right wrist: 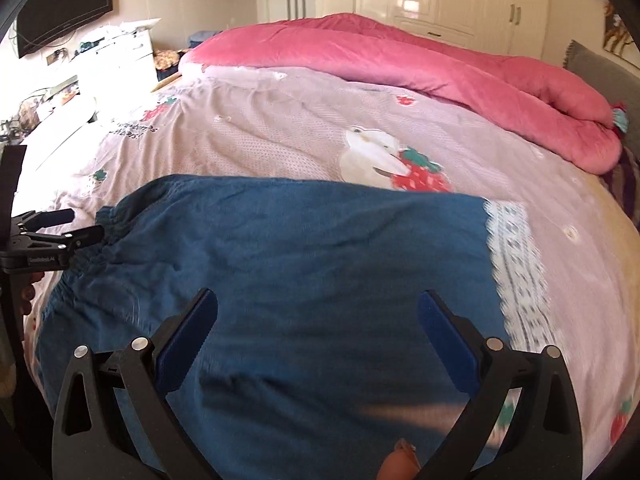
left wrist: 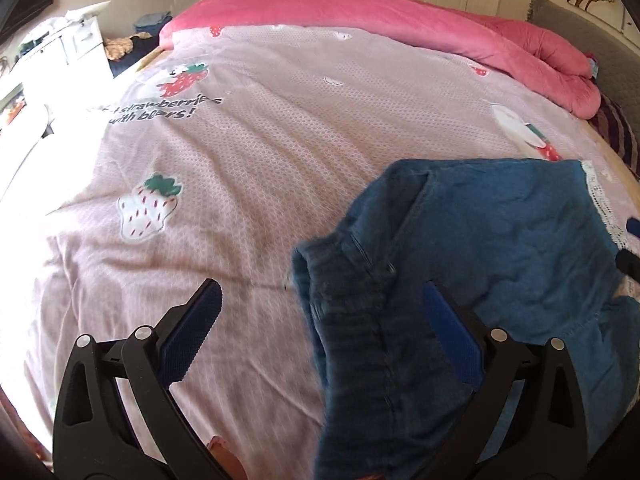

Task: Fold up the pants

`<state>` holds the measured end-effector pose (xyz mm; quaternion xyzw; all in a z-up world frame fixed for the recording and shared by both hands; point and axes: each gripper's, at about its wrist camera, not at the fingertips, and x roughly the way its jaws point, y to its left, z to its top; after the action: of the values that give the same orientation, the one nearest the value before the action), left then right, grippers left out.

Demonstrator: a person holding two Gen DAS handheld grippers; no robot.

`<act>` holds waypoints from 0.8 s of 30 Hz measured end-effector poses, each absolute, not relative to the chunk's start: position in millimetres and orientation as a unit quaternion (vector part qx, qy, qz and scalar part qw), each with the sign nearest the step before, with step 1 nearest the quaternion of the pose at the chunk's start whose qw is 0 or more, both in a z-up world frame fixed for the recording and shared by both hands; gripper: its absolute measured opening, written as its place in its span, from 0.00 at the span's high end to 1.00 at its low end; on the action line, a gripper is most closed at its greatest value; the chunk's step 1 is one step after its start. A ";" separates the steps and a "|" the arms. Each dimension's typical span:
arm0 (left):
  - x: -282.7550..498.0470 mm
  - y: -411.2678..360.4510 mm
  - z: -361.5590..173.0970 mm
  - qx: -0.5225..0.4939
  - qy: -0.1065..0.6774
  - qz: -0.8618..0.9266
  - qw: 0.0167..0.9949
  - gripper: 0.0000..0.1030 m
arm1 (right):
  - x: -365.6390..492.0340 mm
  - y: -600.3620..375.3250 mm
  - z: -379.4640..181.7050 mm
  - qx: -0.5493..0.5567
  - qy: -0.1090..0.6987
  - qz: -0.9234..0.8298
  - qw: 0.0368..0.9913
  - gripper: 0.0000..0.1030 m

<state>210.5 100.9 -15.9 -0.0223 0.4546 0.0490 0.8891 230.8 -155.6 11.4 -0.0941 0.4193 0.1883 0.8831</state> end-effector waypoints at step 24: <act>240.2 112.0 -2.9 -0.003 0.393 -0.044 0.919 0.76 | 343.1 -26.0 -41.2 -0.324 0.443 0.332 0.767 0.46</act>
<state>240.2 112.0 -2.9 -0.0027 0.3926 -0.0438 0.9187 343.1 -26.0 -41.2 -0.3238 0.4434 0.3318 0.7671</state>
